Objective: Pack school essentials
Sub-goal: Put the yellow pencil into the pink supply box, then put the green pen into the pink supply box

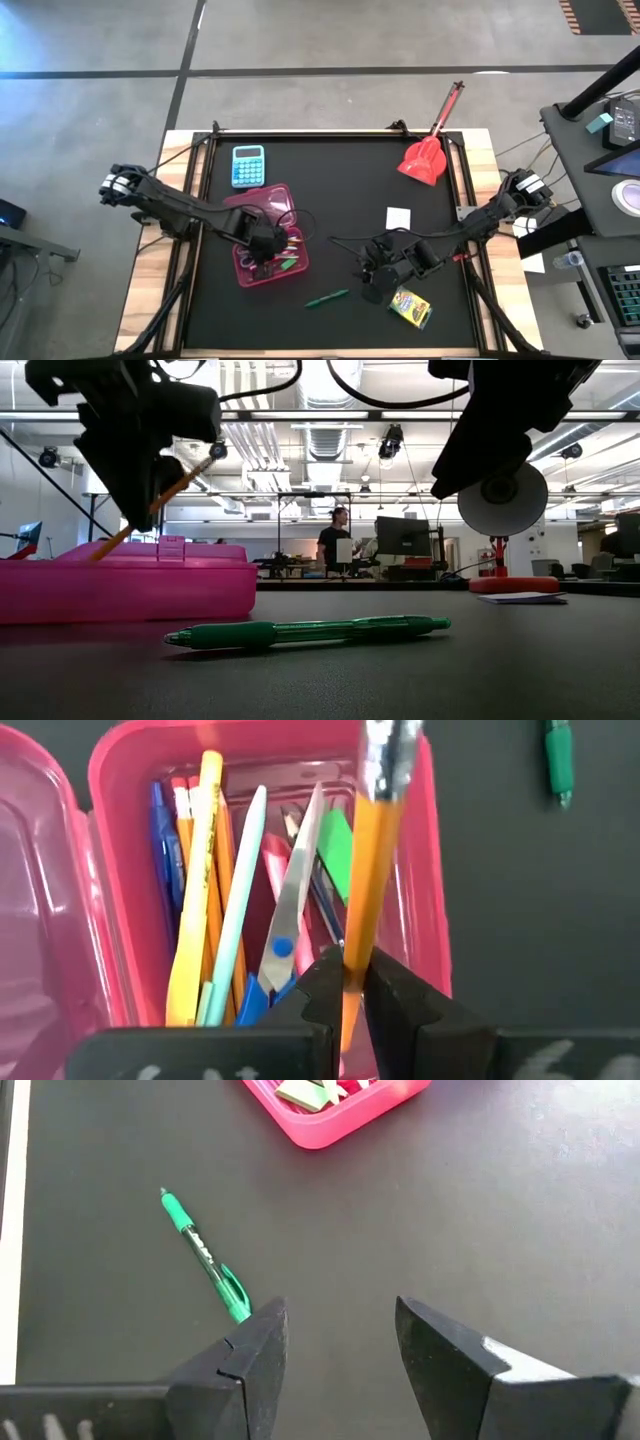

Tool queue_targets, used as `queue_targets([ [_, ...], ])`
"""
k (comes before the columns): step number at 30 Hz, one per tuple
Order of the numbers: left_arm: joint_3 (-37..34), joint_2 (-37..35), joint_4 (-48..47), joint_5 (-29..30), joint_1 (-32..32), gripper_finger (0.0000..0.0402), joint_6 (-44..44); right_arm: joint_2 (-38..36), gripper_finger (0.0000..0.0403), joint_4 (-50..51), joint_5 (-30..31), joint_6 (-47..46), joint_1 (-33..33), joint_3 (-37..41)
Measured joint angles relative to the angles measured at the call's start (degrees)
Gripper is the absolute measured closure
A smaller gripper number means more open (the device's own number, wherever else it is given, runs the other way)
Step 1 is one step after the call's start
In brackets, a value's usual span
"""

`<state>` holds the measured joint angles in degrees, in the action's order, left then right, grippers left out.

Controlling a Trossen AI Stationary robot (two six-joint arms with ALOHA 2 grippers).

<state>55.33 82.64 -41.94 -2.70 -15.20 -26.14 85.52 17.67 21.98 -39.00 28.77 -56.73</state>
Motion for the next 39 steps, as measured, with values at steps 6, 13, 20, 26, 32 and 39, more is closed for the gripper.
queue_targets([
  [6,-1.2,1.8,-0.1,0.0,0.0,0.0388,0.1,0.0,0.0227,0.0,0.0,0.0,0.4,0.0],
  [13,-1.4,3.2,0.5,0.0,0.0,0.0388,0.0,0.0,0.0227,0.0,0.0,0.0,0.5,0.0],
  [20,-1.4,3.5,0.9,0.0,0.0,0.0348,1.1,0.0,0.0227,0.0,0.0,0.0,0.6,0.0],
  [26,-0.8,3.5,-1.1,0.0,0.6,0.0302,1.0,0.0,0.0227,0.0,-0.8,0.0,0.6,0.1],
  [32,0.2,3.4,0.5,0.1,0.7,0.0295,1.1,3.0,0.0227,-2.0,-1.5,3.0,1.0,0.1],
  [39,0.3,3.3,3.6,0.2,0.2,0.0295,1.3,9.7,0.0227,-8.1,-4.7,9.7,1.2,-0.7],
])
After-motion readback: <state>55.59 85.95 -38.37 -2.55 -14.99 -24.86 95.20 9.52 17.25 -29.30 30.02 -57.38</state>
